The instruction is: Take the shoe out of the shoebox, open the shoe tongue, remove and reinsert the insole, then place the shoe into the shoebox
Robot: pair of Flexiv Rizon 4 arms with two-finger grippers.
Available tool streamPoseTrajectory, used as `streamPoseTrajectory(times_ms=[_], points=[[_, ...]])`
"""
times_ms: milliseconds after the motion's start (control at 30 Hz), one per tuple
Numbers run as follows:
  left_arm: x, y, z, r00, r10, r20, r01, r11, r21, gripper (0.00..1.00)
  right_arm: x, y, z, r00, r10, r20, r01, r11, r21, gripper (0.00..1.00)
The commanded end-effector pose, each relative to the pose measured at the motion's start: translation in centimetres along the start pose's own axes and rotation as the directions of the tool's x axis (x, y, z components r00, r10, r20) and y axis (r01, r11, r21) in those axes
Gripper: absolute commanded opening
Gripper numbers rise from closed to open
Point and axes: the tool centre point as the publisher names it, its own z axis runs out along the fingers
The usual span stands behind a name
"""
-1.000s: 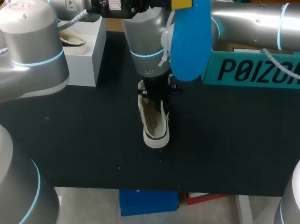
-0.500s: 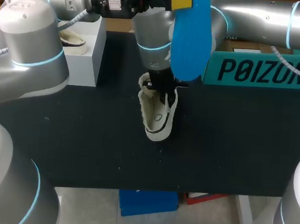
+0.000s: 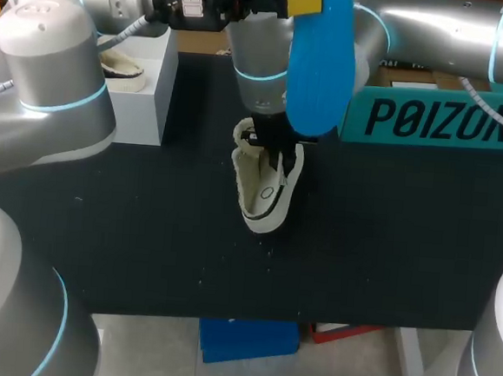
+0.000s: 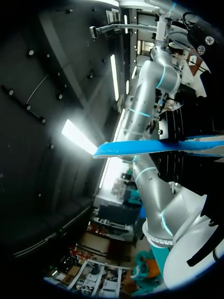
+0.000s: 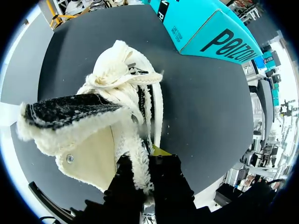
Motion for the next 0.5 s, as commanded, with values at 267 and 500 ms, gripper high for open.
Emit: streamPoseTrajectory(times_ms=[267, 500], points=[[-0.01, 0.04, 0.06, 1.000, 0.000, 0.001, 0.000, 1.000, -0.002, 0.00, 0.49, -0.11, -0.17, 0.999, -0.026, -0.034, 0.025, 0.999, -0.029, 0.00], [-0.01, 0.04, 0.06, 1.000, 0.000, 0.001, 0.000, 1.000, -0.002, 0.00, 0.60, -0.34, 0.09, 0.997, -0.052, -0.058, 0.050, 0.998, -0.045, 0.00]])
